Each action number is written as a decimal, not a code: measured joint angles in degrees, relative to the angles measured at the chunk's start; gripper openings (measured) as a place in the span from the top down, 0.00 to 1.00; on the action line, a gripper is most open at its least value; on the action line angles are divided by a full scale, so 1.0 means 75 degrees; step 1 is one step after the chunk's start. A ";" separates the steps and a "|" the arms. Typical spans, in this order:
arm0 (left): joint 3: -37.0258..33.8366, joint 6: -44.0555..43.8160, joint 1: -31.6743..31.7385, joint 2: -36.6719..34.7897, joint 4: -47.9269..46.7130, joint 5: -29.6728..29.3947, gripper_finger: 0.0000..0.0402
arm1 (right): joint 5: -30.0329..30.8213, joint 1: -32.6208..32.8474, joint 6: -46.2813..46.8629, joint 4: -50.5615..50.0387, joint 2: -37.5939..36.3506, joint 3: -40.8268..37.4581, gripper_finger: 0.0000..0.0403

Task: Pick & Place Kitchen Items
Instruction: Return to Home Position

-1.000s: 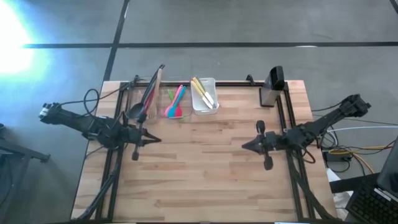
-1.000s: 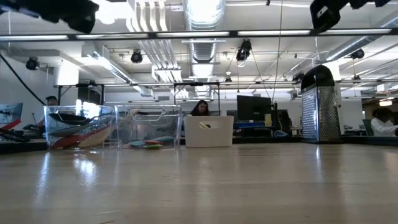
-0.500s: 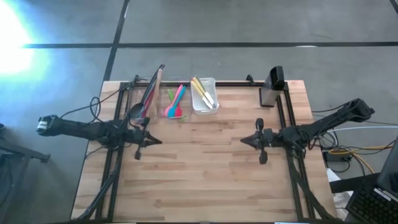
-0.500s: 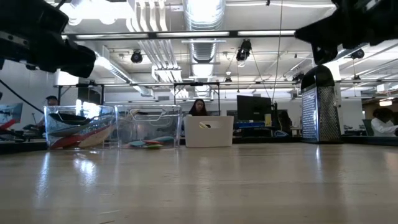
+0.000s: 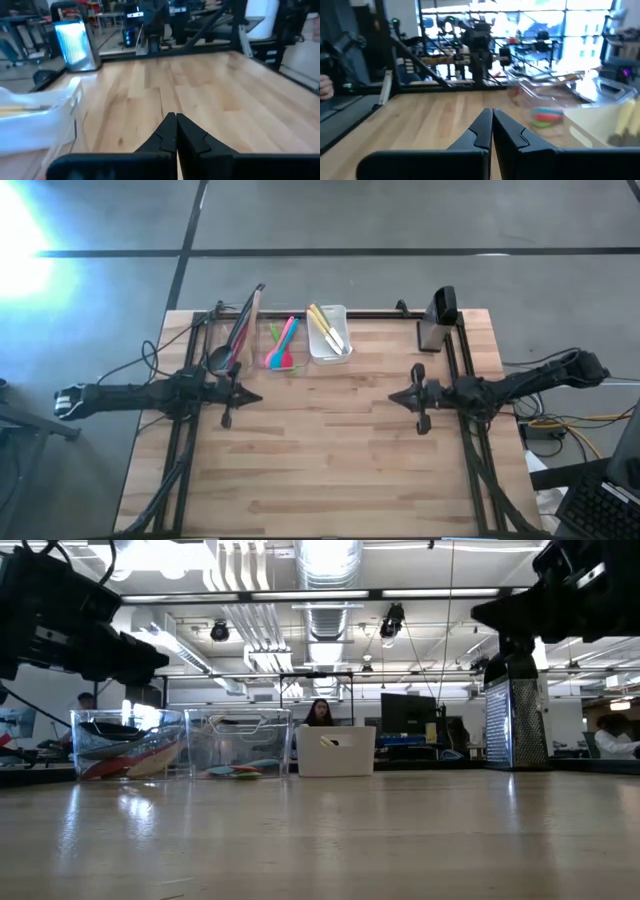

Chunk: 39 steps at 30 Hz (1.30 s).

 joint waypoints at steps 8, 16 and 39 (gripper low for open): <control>-0.0003 -0.0569 0.0036 0.0014 -0.0478 -0.0432 0.93 | 0.0374 -0.0206 0.0884 -0.0389 0.0020 -0.0018 0.98; -0.0009 -0.0696 0.0036 0.0011 -0.0529 -0.0432 0.94 | 0.0379 -0.0202 0.0872 -0.0429 0.0002 -0.0018 0.98; -0.0020 -0.0699 0.0030 -0.2559 -0.1330 -0.0491 0.93 | 0.0383 -0.0280 0.0865 -0.2925 -0.3528 -0.0149 0.98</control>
